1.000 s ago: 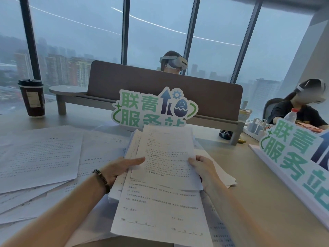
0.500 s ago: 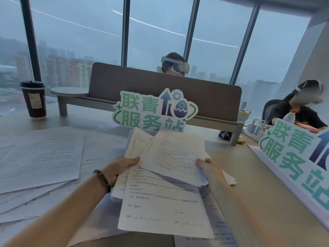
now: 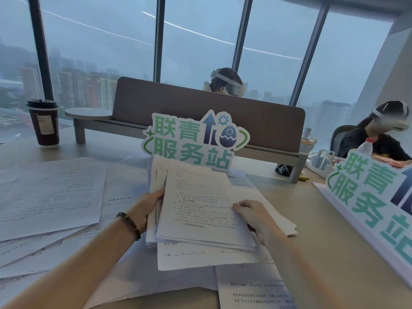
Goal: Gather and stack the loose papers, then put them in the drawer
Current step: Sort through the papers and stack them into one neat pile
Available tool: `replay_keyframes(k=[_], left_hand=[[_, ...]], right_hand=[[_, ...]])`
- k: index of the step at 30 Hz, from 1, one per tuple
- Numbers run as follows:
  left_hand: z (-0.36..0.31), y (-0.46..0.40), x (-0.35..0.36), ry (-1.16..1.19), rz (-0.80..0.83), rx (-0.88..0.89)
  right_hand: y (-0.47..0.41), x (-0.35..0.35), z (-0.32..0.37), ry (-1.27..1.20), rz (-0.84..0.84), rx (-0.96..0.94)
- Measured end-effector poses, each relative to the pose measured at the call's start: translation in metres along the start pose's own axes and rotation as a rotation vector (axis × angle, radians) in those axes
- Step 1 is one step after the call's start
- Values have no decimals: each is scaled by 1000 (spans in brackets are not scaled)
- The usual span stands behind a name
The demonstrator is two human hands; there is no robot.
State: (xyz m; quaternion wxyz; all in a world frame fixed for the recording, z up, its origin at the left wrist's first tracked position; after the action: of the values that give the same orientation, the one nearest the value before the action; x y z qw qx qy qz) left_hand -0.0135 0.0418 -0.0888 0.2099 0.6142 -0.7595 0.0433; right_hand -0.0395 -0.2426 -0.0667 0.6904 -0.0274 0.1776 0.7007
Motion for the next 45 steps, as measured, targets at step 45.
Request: replay_keyframes(k=[45], left_hand=[[-35,56,50,-297,196,404]], right_hand=[[43,18,61,-79,-89,-638]])
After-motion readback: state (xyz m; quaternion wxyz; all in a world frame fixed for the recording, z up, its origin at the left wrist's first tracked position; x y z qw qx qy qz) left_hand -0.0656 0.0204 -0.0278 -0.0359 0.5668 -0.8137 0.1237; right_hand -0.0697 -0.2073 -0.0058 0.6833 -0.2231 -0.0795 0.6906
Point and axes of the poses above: each hand's wrist, its own y-axis away from the middle knuckle, its own x-axis out of the palm, z = x × y, the point moved 5 cm from there along -y, towards the middle knuckle, and after that the axes turned 10 degrees about z, right-handed, at the moved point
